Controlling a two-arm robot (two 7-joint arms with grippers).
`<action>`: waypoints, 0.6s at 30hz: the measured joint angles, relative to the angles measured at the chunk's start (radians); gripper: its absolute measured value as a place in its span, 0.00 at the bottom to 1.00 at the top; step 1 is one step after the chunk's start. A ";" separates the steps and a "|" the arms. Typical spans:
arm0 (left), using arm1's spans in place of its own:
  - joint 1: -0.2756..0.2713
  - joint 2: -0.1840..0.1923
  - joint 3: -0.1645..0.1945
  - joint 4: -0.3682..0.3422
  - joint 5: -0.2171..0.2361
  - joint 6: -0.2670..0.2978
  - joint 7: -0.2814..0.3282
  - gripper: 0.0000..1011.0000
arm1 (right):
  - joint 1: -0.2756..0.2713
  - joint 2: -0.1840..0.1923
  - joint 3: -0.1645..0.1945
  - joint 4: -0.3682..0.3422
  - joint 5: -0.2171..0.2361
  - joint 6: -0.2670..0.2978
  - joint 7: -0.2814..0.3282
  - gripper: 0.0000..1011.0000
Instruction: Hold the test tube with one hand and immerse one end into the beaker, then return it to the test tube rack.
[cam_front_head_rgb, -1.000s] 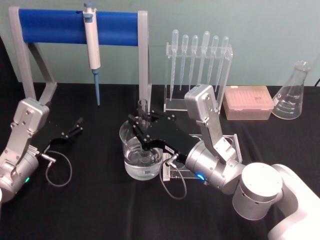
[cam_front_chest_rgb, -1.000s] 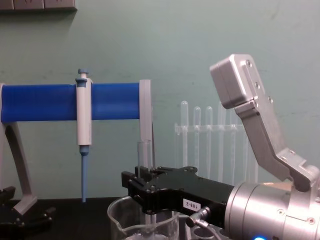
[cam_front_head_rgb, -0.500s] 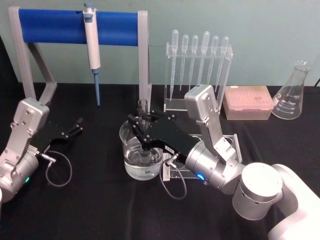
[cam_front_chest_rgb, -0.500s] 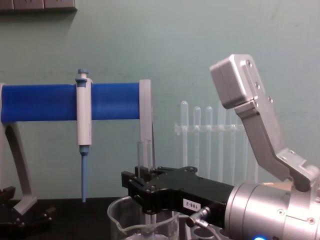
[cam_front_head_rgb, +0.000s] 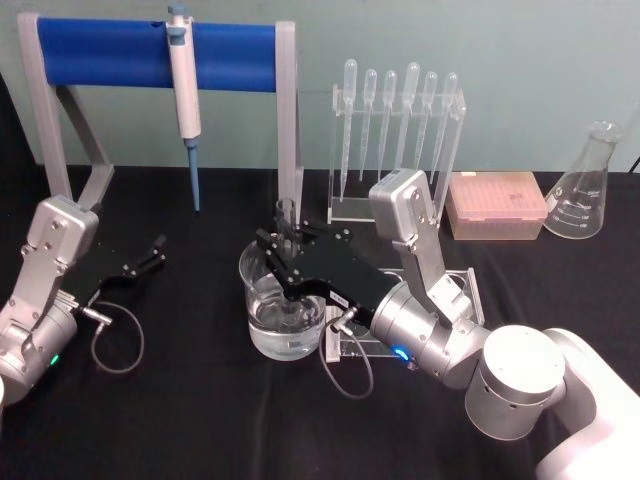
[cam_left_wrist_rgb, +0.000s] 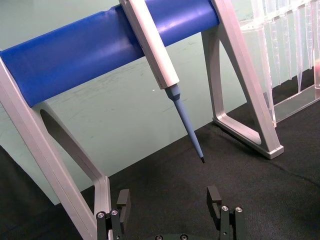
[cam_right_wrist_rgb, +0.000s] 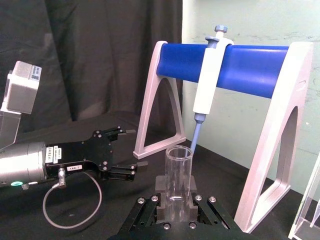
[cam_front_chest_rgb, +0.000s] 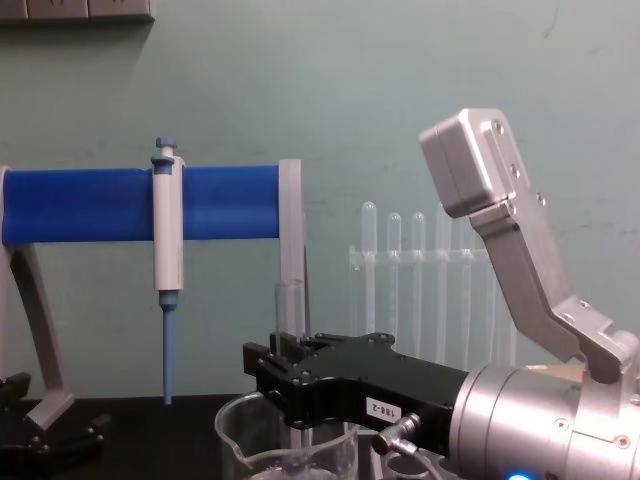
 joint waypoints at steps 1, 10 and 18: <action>0.000 0.000 0.000 0.000 0.000 0.000 0.000 0.99 | 0.000 0.000 0.000 0.000 0.000 0.000 0.000 0.23; 0.000 0.000 0.000 0.000 0.000 0.000 0.000 0.99 | 0.000 0.000 0.000 0.000 0.000 0.000 0.000 0.23; 0.000 0.000 0.000 0.000 0.000 0.000 0.000 0.99 | 0.000 0.000 0.000 0.000 0.000 0.000 0.000 0.23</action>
